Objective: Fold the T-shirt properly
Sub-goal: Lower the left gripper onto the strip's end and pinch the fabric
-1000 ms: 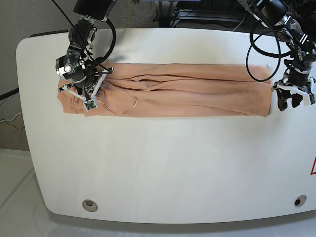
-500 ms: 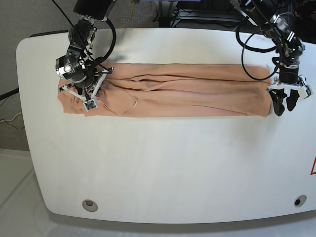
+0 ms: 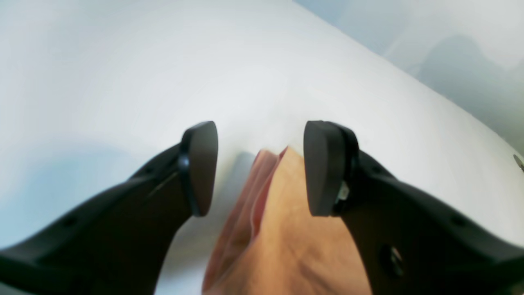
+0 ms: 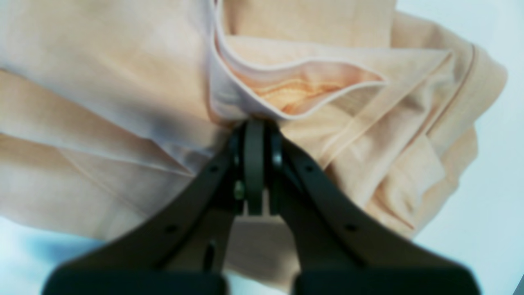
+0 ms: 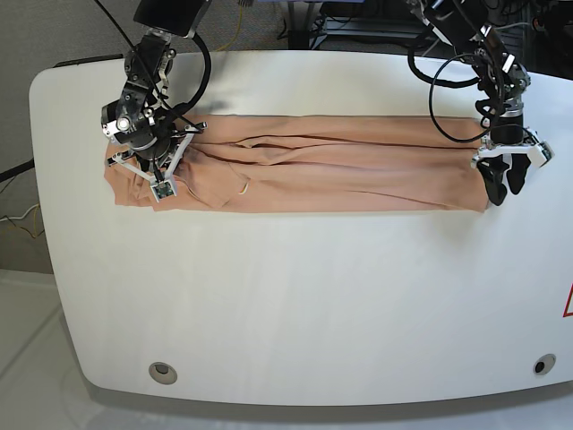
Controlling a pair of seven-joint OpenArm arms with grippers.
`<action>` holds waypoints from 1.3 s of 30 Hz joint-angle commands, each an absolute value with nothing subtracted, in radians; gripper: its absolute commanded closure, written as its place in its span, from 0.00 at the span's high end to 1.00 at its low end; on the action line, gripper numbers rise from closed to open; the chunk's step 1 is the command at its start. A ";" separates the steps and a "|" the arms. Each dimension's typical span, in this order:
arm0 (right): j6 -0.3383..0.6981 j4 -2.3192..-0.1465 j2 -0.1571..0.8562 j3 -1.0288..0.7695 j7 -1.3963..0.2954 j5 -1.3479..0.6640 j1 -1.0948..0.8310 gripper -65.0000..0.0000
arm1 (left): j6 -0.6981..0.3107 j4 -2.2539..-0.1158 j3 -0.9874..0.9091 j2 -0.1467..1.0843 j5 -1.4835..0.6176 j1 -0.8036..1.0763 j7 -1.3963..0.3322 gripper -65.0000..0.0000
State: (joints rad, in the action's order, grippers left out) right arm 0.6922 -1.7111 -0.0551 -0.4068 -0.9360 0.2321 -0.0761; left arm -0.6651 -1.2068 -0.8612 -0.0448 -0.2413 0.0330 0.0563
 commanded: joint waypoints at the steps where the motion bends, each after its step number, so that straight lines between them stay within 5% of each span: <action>1: 0.698 -1.713 -0.053 -0.409 -0.972 0.251 -0.079 0.04 | -0.674 -1.218 -0.860 -0.047 -0.260 0.021 0.088 0.47; 23: 0.698 -1.719 -0.050 -0.409 -1.006 0.251 -0.076 0.04 | -0.670 -1.227 -0.788 -0.091 -0.257 0.073 0.005 0.47; 39: 0.698 -1.716 -0.051 -0.409 -1.006 0.251 -0.070 0.04 | -0.555 -1.434 -0.786 -0.067 -0.255 0.119 -0.062 0.47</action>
